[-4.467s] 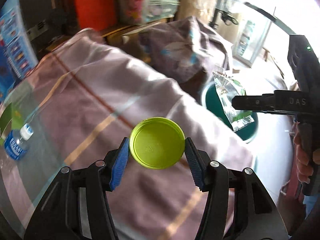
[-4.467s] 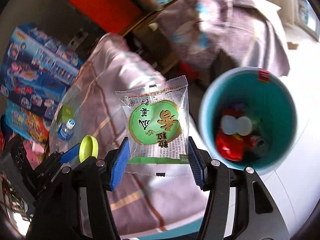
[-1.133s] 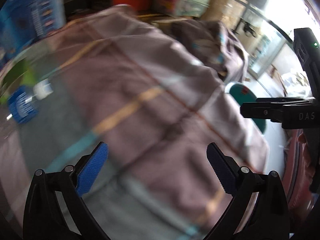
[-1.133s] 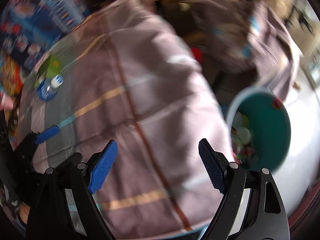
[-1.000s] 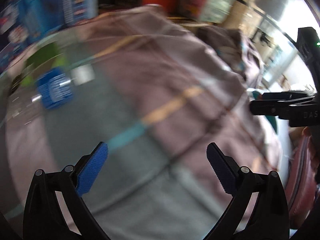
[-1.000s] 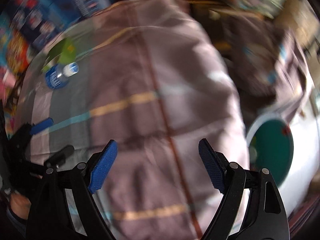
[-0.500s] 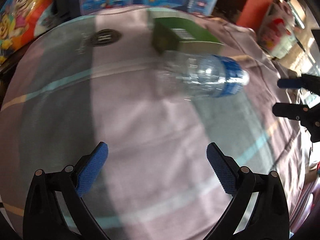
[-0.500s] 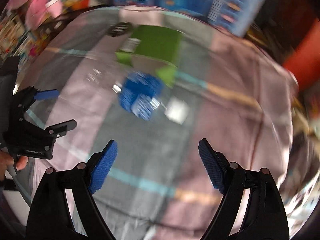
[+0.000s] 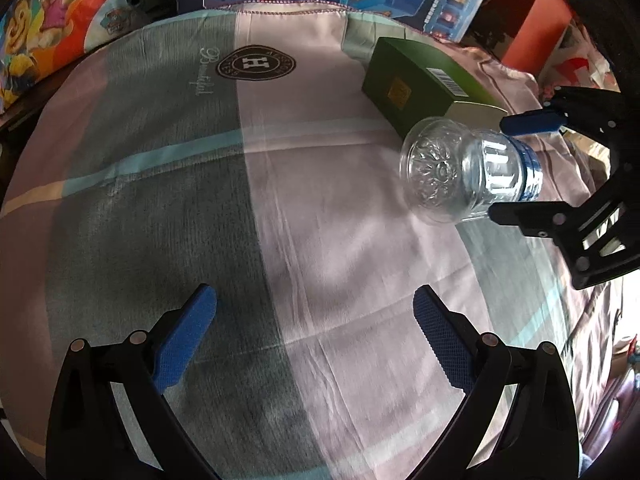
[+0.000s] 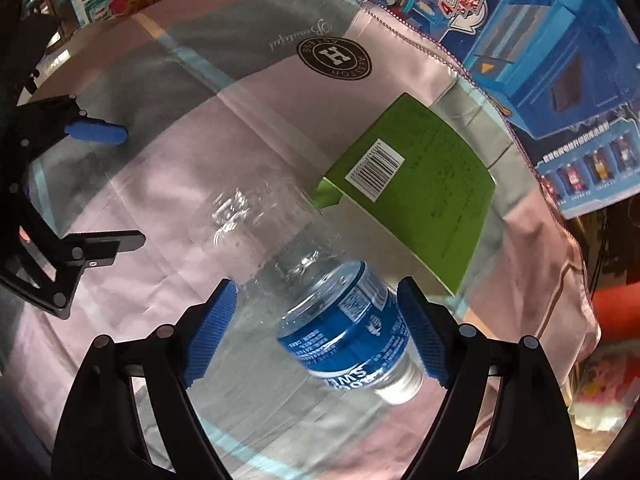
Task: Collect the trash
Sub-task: 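Grasp the Pocari Sweat bottle with the right tool while the left grasps the green box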
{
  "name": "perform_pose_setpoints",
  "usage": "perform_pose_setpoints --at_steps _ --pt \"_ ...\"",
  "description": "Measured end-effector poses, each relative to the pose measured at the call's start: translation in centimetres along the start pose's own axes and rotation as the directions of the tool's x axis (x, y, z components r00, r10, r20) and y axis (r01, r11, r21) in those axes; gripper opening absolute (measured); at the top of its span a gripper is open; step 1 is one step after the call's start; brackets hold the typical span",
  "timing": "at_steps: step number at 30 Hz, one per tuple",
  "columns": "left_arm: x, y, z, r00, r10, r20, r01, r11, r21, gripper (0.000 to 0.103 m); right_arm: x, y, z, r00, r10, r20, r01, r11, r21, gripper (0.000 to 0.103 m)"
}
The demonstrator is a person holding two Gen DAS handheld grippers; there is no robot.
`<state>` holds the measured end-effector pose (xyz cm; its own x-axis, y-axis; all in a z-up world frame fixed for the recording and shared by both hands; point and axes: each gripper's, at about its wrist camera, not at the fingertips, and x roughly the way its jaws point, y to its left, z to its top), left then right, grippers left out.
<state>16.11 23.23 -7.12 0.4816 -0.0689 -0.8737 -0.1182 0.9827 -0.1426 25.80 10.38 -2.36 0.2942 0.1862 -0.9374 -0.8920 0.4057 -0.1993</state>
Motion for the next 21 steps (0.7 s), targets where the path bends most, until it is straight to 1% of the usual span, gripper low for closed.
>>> perform_pose_setpoints --at_steps 4,6,8,12,13,14,17,21 --pt "0.0 -0.1 0.0 1.0 -0.002 0.006 0.002 1.0 0.005 0.099 0.5 -0.8 0.0 0.997 0.074 0.021 -0.075 0.996 0.047 0.077" --pt "0.0 0.0 0.0 1.0 0.0 0.007 0.0 1.0 0.006 0.099 0.9 -0.9 0.1 0.995 0.099 0.01 -0.099 0.993 0.061 0.077" --pt "0.0 0.1 -0.2 1.0 0.013 0.008 -0.013 1.0 0.007 0.099 1.4 -0.8 0.3 0.99 0.137 -0.004 -0.137 0.987 0.082 0.073" --pt "-0.3 0.7 -0.8 1.0 0.021 0.007 -0.021 1.0 -0.007 0.099 2.5 -0.1 0.2 0.98 0.199 -0.027 -0.194 0.972 0.129 0.07" --pt "-0.4 0.8 -1.0 1.0 0.027 0.006 -0.027 1.0 -0.008 0.099 2.7 0.0 0.1 0.977 0.211 -0.032 -0.205 0.969 0.137 0.068" --pt "-0.5 0.8 -1.1 1.0 0.03 0.005 -0.03 1.0 -0.009 0.099 3.1 0.3 0.0 0.974 0.222 -0.044 -0.214 0.966 0.147 0.063" --pt "-0.6 0.8 -1.4 0.999 0.036 0.006 -0.036 0.999 -0.009 0.099 2.7 0.5 -0.9 0.976 0.215 -0.023 -0.206 0.956 0.207 0.063" --pt "-0.5 0.0 -1.0 1.0 0.021 0.016 -0.021 1.0 -0.01 0.099 0.7 -0.9 -3.3 0.974 0.224 0.027 -0.22 0.916 0.336 0.063"
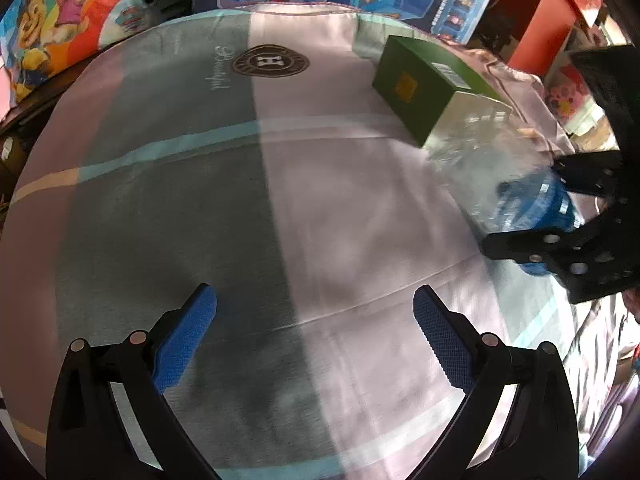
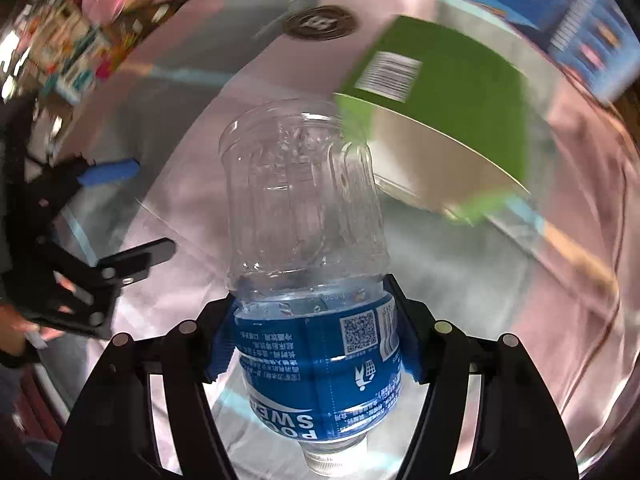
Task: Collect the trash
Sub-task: 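Grasp the Pocari Sweat bottle with the right tool while the left grasps the green box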
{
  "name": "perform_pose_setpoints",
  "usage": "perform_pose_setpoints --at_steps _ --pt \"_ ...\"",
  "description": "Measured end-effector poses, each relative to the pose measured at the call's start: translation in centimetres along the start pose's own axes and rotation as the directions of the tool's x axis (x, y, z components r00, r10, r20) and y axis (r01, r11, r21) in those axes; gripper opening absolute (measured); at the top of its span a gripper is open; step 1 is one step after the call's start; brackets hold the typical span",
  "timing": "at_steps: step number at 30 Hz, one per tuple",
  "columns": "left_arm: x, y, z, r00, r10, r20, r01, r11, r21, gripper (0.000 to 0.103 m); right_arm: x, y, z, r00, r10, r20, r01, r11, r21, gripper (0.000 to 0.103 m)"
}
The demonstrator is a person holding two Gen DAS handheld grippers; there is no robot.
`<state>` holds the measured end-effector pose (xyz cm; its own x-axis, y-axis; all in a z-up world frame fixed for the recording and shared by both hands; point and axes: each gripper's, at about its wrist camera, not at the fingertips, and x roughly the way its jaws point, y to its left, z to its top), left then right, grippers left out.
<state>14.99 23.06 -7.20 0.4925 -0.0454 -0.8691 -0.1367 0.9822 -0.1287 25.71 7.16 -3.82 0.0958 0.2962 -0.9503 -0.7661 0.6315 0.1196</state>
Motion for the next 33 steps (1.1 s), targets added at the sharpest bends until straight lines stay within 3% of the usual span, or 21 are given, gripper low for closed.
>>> perform_pose_setpoints --at_steps 8,14,20,21,24,27,33 --pt "1.1 -4.1 3.0 0.999 -0.022 0.032 0.02 0.998 0.057 0.099 -3.7 -4.7 -4.3 0.997 -0.075 0.012 0.072 0.985 0.156 0.063" --pt "2.5 -6.8 7.0 0.996 -0.005 0.086 -0.001 0.998 0.066 0.095 -4.7 -9.1 -6.6 0.995 -0.099 0.022 0.09 0.961 0.262 0.063" --pt "4.8 -8.1 10.5 0.995 0.021 0.099 -0.025 0.999 0.038 0.067 -4.1 -12.2 -7.9 0.995 -0.09 0.04 0.071 0.937 0.343 0.063" --pt "5.0 -8.3 10.9 0.994 0.025 0.103 -0.028 0.999 0.03 0.057 -3.9 -12.2 -7.9 0.995 -0.091 0.041 0.071 0.935 0.348 0.063" --pt "5.7 -8.2 11.4 0.995 0.043 0.094 -0.044 0.999 0.005 0.011 -3.6 -12.6 -8.8 0.994 -0.093 0.05 0.067 0.925 0.374 0.063" --pt "5.5 -8.4 11.1 0.992 0.077 0.097 -0.078 0.997 0.001 0.004 -3.6 -13.1 -9.4 0.994 -0.081 0.076 0.044 0.913 0.405 0.063" --pt "3.9 -10.1 9.4 0.993 0.077 0.093 -0.081 0.996 0.045 0.004 -5.5 -14.6 -11.2 0.989 -0.073 0.128 0.008 0.894 0.448 0.063"
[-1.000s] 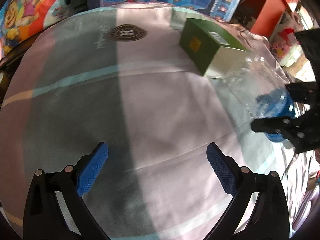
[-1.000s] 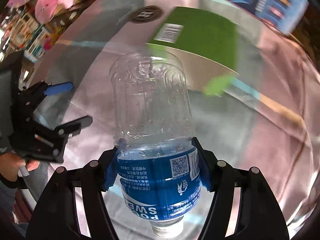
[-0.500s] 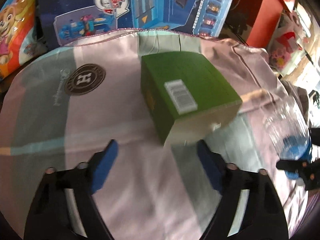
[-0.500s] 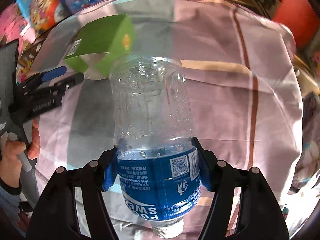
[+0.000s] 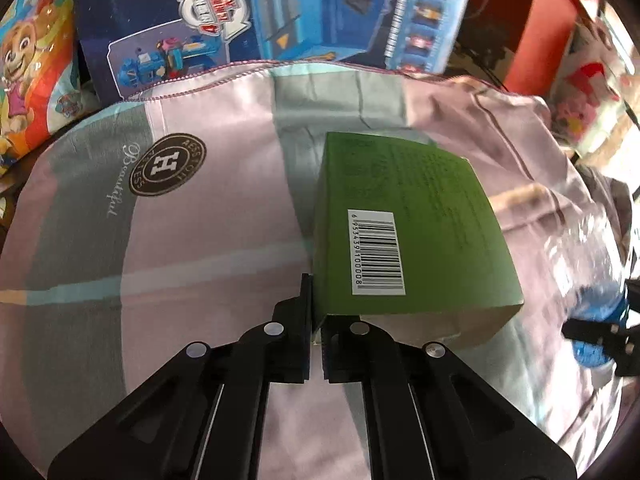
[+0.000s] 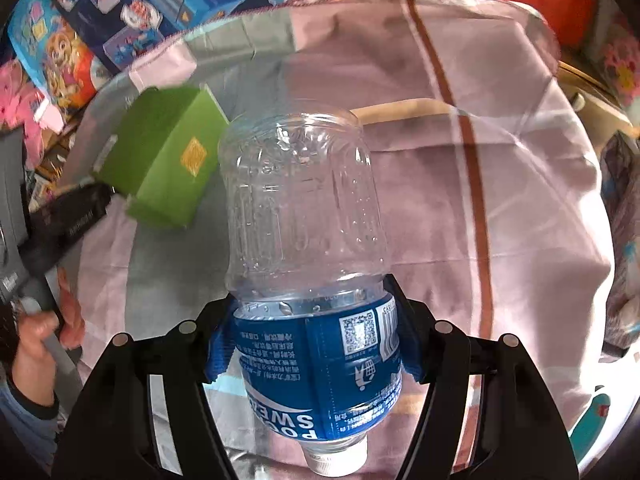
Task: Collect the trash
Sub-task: 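Carry the green box and water bottle over the teal bin with both tools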
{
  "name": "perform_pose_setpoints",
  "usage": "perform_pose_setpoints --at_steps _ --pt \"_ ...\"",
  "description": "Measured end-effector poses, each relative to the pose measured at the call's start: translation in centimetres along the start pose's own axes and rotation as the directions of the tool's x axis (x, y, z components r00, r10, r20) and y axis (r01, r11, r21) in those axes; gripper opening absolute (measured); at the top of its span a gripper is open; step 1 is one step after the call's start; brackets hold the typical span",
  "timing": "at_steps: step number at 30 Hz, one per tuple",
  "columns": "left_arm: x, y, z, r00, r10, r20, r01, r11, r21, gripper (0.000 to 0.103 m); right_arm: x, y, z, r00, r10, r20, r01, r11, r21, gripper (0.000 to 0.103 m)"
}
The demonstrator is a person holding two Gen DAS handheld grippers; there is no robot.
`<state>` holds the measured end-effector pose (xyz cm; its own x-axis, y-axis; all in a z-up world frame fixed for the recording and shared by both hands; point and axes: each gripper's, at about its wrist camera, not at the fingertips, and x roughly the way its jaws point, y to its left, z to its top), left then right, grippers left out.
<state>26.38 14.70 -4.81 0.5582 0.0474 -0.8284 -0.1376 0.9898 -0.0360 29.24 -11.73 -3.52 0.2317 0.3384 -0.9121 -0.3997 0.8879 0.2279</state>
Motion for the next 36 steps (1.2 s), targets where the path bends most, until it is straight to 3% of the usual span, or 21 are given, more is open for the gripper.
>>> perform_pose_setpoints --at_steps 12,20,29,36 --pt "-4.4 -8.0 -3.4 0.998 -0.068 0.013 0.066 0.99 0.122 0.004 -6.1 -5.6 -6.5 0.996 0.016 0.092 -0.032 0.985 0.169 0.063" --pt "-7.8 -15.6 -5.5 0.992 -0.127 0.012 0.12 0.964 0.238 0.004 -9.7 -11.1 -12.7 0.989 0.016 0.147 -0.059 0.954 0.293 0.063" --pt "-10.6 -24.3 -7.6 0.984 -0.177 -0.005 0.165 0.909 0.382 0.004 -14.7 -17.3 -18.9 0.963 0.019 0.268 -0.131 0.904 0.406 0.063" --pt "-12.5 -32.3 -9.2 0.972 -0.233 -0.025 0.214 0.84 0.498 0.004 -18.0 -23.3 -24.6 0.941 -0.042 0.335 -0.148 0.841 0.52 0.063"
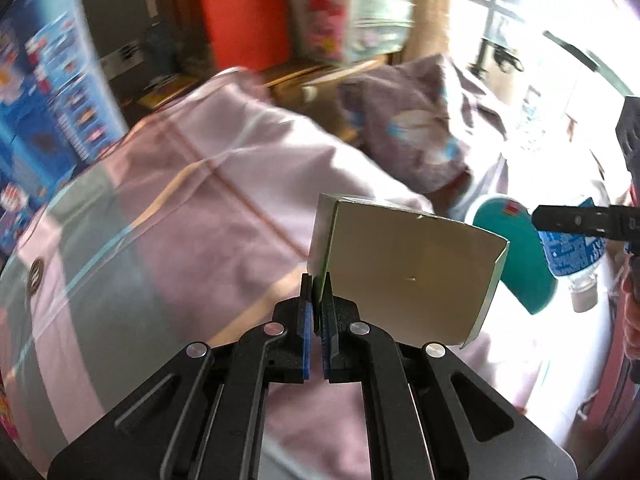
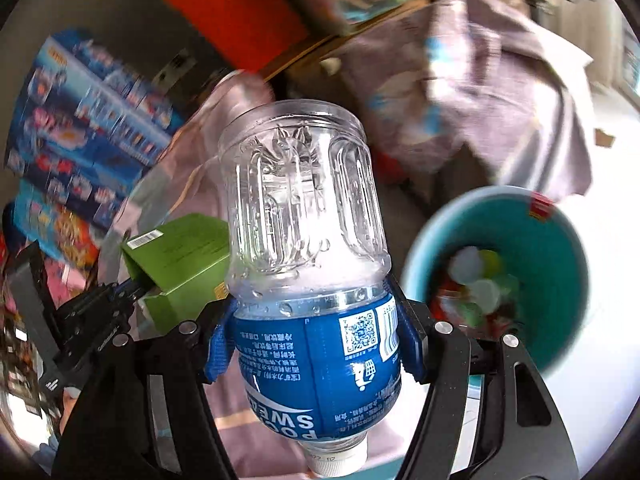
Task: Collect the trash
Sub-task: 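Carry the green box and water bottle over the teal bin with both tools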
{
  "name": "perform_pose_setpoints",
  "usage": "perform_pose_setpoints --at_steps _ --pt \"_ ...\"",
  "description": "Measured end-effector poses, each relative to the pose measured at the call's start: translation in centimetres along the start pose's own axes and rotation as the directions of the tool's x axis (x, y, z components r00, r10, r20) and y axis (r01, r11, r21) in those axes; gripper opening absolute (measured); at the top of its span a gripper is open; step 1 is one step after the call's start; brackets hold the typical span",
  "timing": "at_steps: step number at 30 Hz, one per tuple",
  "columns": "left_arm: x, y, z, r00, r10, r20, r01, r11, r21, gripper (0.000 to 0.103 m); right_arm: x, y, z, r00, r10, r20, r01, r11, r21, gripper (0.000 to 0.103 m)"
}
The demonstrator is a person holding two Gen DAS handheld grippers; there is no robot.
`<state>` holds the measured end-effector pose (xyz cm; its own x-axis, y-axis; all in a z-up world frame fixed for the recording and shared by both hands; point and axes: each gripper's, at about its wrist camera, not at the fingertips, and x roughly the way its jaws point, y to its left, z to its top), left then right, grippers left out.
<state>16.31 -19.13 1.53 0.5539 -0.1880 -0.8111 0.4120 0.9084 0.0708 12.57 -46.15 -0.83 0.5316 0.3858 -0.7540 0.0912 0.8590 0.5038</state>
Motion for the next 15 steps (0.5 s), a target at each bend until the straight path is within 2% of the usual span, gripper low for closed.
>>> perform_pose_setpoints --at_steps 7,15 --pt "1.7 -7.5 1.8 0.998 -0.064 -0.018 0.065 0.991 0.119 0.004 -3.3 -7.2 -0.8 0.996 -0.077 0.053 0.071 0.991 0.114 0.063" --pt "5.6 -14.6 2.7 0.989 -0.12 -0.085 0.137 0.963 0.234 0.004 -3.5 -13.3 -1.1 0.991 -0.126 0.037 0.115 0.969 0.218 0.063"
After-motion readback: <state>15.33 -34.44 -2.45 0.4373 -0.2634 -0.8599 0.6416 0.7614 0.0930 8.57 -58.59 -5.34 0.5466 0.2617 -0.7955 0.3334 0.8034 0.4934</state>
